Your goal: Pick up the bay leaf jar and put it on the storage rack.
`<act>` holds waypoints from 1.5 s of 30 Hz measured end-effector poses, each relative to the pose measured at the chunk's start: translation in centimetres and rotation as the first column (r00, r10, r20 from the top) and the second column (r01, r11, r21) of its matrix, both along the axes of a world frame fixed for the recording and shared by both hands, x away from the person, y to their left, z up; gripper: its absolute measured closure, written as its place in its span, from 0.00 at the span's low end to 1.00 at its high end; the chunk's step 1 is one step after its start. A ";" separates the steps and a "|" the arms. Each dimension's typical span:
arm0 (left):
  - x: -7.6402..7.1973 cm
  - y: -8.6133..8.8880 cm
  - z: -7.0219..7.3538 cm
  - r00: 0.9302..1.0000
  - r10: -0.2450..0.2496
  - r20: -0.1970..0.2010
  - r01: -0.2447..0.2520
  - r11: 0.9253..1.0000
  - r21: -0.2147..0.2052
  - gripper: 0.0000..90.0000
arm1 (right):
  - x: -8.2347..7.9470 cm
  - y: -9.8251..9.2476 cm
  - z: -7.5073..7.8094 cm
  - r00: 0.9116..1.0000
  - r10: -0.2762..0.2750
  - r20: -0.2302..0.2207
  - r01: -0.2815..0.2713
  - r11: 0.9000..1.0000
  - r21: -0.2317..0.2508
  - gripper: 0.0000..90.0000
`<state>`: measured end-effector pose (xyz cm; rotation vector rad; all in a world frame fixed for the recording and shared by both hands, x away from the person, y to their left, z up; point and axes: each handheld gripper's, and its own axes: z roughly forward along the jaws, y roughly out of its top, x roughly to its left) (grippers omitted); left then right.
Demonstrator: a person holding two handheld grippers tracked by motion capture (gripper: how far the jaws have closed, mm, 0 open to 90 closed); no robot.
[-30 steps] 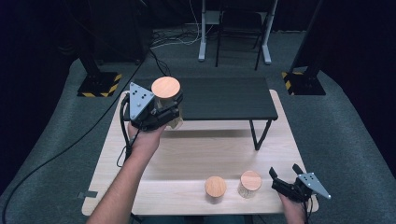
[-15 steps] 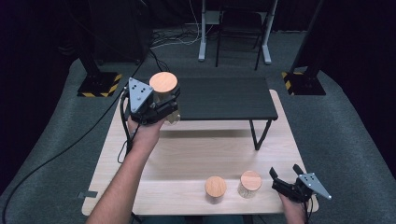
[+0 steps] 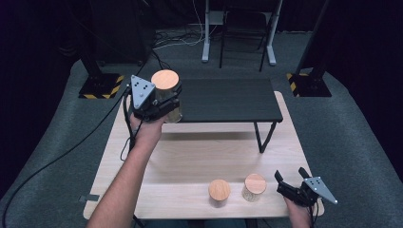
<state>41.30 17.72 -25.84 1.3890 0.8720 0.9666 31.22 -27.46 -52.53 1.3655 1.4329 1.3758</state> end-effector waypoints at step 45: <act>4.8 0.0 -0.9 0.997 0.068 -0.042 -0.068 0.998 -0.013 0.28 | 0.0 -0.2 0.0 1.000 -0.001 -0.009 0.001 1.000 0.014 0.01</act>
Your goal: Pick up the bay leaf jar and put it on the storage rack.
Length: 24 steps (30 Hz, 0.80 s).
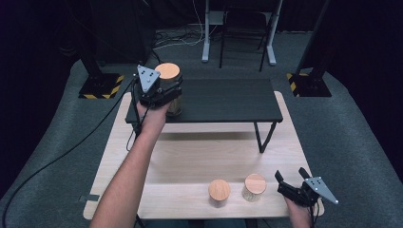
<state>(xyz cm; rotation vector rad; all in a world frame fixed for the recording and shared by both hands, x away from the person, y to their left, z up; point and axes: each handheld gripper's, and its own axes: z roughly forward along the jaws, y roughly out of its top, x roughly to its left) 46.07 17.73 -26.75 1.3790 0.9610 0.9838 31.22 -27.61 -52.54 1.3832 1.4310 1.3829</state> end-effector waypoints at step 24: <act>0.2 0.4 0.0 1.000 -0.017 -0.010 0.017 1.000 -0.012 0.23 | -0.1 0.0 0.0 1.000 -0.002 0.002 0.002 1.000 -0.004 0.00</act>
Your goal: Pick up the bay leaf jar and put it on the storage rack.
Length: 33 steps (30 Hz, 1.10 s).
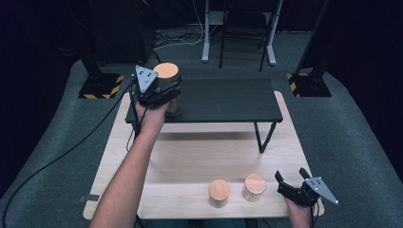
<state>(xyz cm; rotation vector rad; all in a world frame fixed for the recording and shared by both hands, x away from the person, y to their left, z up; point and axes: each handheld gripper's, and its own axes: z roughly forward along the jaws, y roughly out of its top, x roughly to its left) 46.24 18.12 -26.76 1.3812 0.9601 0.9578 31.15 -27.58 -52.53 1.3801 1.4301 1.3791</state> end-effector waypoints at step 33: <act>-8.9 0.0 0.2 0.994 -0.098 0.042 0.095 0.993 0.074 0.01 | 0.1 0.2 0.0 1.000 0.027 -0.015 -0.027 0.999 -0.024 0.00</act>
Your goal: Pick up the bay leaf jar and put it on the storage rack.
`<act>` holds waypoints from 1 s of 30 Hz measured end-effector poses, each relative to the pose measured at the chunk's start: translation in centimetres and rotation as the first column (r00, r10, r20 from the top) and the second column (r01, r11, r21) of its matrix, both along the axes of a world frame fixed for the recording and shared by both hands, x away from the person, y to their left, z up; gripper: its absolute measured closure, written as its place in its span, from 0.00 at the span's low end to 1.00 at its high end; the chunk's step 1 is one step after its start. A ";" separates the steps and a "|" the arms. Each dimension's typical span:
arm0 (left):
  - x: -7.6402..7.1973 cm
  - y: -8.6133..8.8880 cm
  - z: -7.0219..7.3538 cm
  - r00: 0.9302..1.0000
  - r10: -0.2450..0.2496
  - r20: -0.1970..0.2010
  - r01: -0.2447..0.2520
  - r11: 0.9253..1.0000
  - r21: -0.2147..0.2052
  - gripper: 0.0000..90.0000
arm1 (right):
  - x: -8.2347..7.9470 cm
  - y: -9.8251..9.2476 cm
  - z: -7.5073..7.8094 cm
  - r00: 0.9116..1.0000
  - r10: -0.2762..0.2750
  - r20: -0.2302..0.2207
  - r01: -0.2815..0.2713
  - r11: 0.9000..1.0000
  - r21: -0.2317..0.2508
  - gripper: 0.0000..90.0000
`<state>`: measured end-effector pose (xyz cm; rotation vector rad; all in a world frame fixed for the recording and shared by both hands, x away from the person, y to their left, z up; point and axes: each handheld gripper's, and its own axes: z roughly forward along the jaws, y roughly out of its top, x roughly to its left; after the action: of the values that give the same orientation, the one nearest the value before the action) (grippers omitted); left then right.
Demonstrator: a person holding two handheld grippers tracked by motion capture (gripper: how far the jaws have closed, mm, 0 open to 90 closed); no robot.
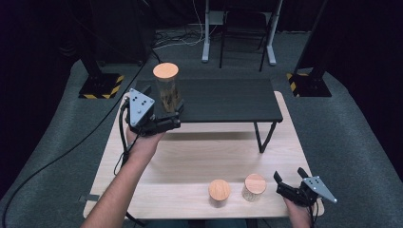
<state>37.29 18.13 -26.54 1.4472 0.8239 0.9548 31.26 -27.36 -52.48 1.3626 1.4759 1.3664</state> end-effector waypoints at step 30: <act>-2.3 1.9 -3.9 1.000 -0.005 -0.005 0.005 1.000 -0.011 0.01 | 0.0 0.0 0.0 1.000 -0.009 0.001 0.009 1.000 0.003 0.00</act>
<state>35.01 19.98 -30.48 1.4423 0.8272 0.9418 31.24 -27.39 -52.48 1.3691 1.4655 1.3642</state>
